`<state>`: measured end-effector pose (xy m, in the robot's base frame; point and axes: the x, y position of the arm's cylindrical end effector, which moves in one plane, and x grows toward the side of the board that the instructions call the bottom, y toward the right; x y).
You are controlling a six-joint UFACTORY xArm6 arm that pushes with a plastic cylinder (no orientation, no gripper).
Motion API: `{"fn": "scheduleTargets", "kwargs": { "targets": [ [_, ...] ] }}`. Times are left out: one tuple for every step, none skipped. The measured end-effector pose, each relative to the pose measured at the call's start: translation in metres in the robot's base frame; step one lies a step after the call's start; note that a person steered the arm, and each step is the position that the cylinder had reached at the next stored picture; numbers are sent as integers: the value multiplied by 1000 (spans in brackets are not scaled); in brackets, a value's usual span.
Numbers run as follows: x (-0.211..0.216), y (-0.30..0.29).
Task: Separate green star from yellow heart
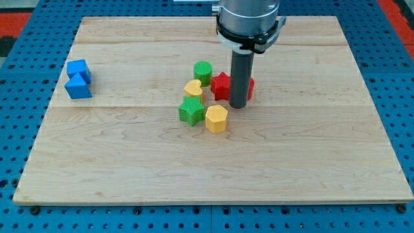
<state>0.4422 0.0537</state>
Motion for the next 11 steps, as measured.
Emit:
{"fn": "scheduleTargets", "kwargs": {
  "targets": [
    [4, 8],
    [7, 22],
    [7, 29],
    [7, 29],
    [7, 15],
    [7, -20],
    [7, -49],
    [-6, -61],
    [15, -96],
    [28, -122],
    [-18, -162]
  ]
}}
